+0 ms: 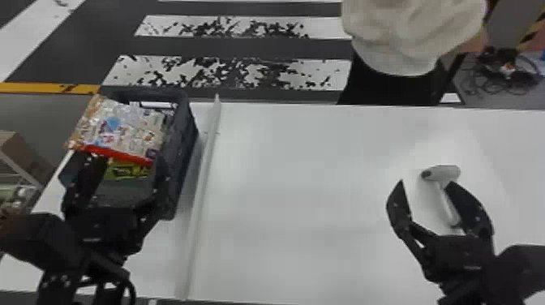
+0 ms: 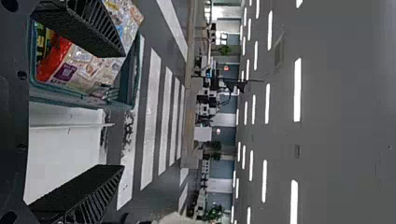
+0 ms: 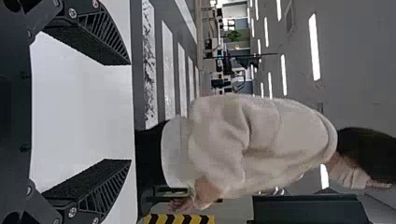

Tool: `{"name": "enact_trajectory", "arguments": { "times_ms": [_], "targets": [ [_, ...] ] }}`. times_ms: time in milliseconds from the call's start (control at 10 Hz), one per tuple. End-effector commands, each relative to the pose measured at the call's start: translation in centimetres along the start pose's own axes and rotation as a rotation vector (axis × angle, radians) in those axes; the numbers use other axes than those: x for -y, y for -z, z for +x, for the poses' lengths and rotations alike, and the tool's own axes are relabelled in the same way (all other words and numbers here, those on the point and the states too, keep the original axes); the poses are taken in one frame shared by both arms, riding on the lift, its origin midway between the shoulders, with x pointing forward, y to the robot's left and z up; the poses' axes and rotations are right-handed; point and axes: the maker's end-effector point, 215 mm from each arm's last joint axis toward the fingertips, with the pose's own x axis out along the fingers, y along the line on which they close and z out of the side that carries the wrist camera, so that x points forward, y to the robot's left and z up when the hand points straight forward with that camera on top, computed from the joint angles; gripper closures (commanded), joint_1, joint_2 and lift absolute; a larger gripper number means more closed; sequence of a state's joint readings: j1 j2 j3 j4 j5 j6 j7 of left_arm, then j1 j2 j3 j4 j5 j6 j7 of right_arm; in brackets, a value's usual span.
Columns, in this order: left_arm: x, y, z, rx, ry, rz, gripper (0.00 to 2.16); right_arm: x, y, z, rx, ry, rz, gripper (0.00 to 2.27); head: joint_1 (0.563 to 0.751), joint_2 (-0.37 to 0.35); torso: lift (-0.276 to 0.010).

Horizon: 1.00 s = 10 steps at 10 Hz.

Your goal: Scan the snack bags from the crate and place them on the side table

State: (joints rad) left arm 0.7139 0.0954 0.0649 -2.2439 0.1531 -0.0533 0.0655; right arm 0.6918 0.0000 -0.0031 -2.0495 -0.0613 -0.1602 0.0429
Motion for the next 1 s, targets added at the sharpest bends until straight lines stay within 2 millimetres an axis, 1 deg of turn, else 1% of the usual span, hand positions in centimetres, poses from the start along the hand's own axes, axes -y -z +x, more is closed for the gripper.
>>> {"name": "enact_trajectory", "arguments": {
  "times_ms": [0, 300, 400, 500, 600, 700, 800, 900],
  "targets": [
    [-2.7, 0.6, 0.9, -0.075, -0.043, -0.058, 0.0, -0.3, -0.1, 0.0, 0.001, -0.005, 0.003, 0.14, 0.695, 0.062, -0.094],
    [-6.4, 3.4, 2.1, -0.238, -0.087, -0.179, 0.0, -0.9, -0.3, 0.1, 0.005, -0.013, 0.005, 0.14, 0.695, 0.142, -0.094],
    [-7.0, 4.3, 2.2, -0.306, -0.085, -0.239, 0.0, -1.0, -0.3, 0.0, 0.004, -0.016, 0.005, 0.14, 0.695, 0.154, -0.094],
    [-7.8, 4.4, 2.6, -0.342, -0.091, -0.273, 0.0, -1.5, -0.3, 0.1, 0.003, -0.024, 0.0, 0.14, 0.695, 0.172, -0.094],
    [-8.3, 4.8, 2.9, -0.387, -0.095, -0.301, 0.0, -1.9, -0.4, 0.1, 0.004, -0.03, 0.0, 0.14, 0.695, 0.19, -0.094],
    [-8.1, 4.7, 3.3, -0.417, -0.074, -0.355, 0.0, -2.3, -0.5, 0.1, 0.006, -0.037, 0.001, 0.14, 0.695, 0.205, -0.094],
    [-8.6, 4.3, 3.9, -0.428, -0.072, -0.389, 0.0, -2.4, -0.4, 0.1, 0.003, -0.038, -0.002, 0.14, 0.695, 0.211, -0.094],
    [-8.4, 4.7, 4.2, -0.472, -0.052, -0.432, 0.02, -2.4, -0.4, 0.1, 0.001, -0.039, -0.002, 0.14, 0.695, 0.218, -0.094]
  ]
}}
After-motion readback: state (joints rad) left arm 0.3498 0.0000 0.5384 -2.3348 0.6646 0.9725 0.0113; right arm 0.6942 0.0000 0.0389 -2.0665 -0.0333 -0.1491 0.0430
